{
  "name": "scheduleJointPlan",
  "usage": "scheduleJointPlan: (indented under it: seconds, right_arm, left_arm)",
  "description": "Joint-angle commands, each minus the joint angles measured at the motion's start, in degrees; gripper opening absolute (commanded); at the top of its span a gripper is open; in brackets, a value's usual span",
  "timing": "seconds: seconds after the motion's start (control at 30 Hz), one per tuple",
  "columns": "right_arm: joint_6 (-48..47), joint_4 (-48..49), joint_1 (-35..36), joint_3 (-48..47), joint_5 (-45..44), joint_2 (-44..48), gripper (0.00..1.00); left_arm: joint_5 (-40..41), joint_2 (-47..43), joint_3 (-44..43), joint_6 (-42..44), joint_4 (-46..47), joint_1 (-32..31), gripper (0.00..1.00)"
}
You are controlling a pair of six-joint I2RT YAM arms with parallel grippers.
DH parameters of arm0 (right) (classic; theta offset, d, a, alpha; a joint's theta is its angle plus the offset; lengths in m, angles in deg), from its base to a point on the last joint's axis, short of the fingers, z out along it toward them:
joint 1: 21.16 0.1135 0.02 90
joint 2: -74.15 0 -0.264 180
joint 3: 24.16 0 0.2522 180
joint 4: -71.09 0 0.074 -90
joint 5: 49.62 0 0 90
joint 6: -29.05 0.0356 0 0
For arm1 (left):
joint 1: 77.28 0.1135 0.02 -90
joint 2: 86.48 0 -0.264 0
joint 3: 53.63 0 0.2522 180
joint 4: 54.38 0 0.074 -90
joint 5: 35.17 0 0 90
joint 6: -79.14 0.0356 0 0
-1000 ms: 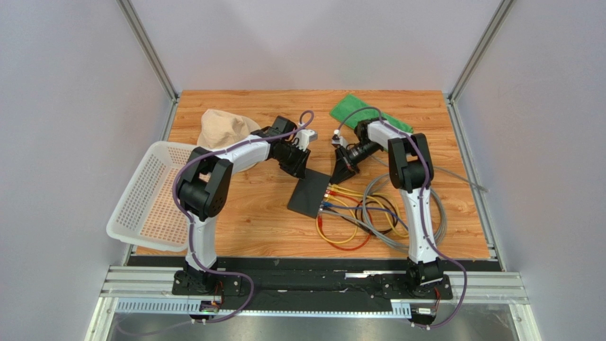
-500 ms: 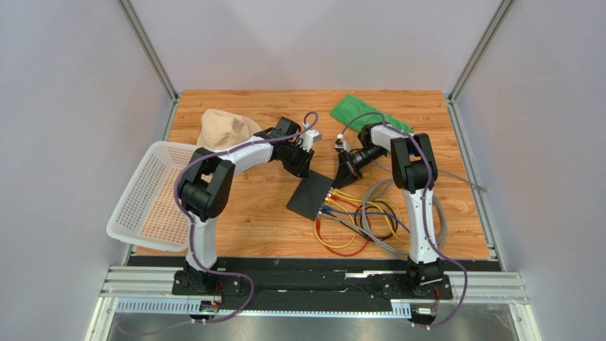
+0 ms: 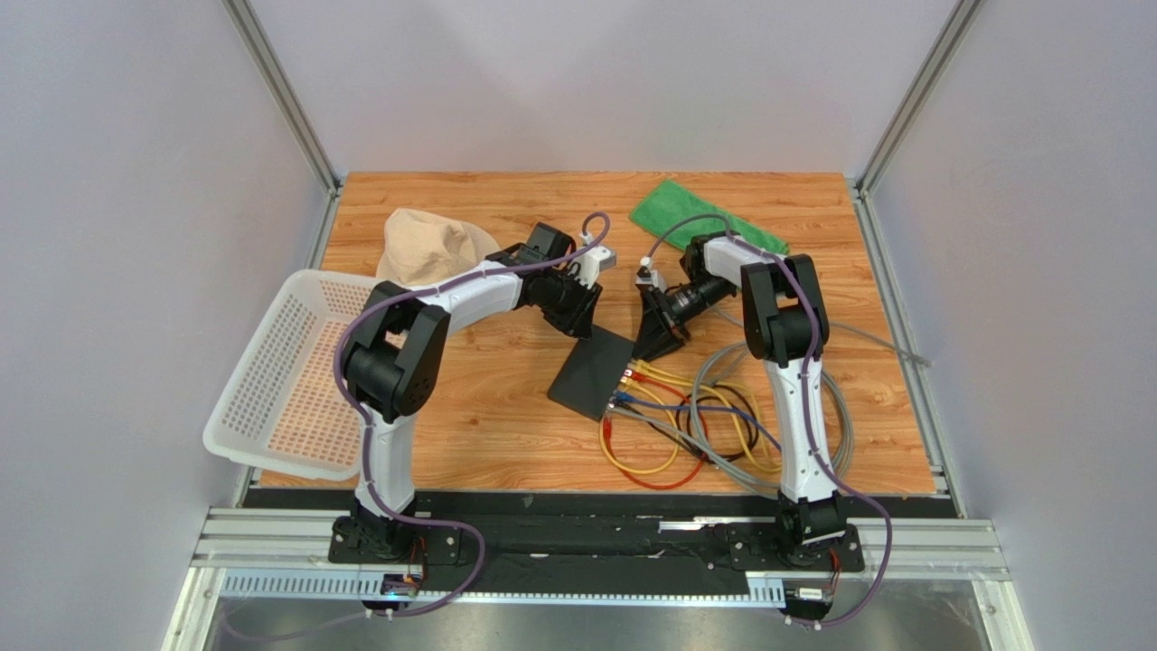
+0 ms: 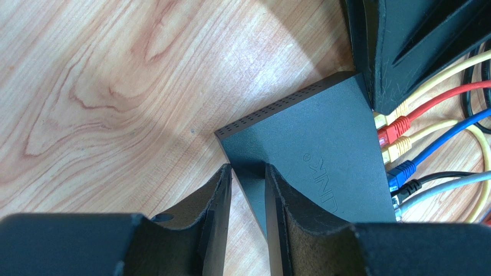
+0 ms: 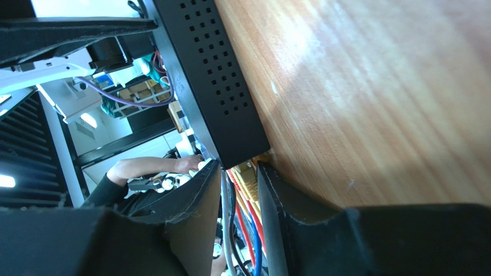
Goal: Pull the plug from the switch port
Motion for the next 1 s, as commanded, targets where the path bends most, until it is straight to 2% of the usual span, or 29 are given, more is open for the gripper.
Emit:
scheduleJointPlan:
  seconds: [0.0,0.13,0.33,0.5,0.73,0.93,0.97]
  right_arm:
    - [-2.9,3.1,0.7,2.4,-2.6,-1.2,0.38]
    - [-2.6,3.2,0.9,2.1,-2.4,-1.3,0.38]
    - [-2.3,3.2,1.6,2.0,-3.6,-1.8,0.3]
    - [-1.6,3.2,2.7,1.7,-6.0,-2.2,0.36]
    - [0.1,2.9,3.2,0.1,-7.4,-3.8,0.13]
    - [0.1,1.5,3.1,-1.4,-7.2,-5.1,0.01]
    - [-0.2,1.0,3.1,-1.6,-7.2,-5.3,0.01]
  left_arm:
    - [2.5,3.0,1.6,2.9,-1.5,-0.7,0.36]
    - [2.7,3.0,1.5,3.0,-1.5,-0.8,0.36]
    - [2.7,3.0,1.5,3.0,-1.5,-0.8,0.36]
    - [2.6,2.9,1.8,3.0,-1.2,-0.9,0.36]
    - [2.0,3.2,1.6,2.7,-0.1,-0.9,0.36]
    - [1.8,3.3,1.3,2.2,-0.3,-0.8,0.36]
    - [1.9,3.3,0.8,2.0,-0.9,-0.8,0.39]
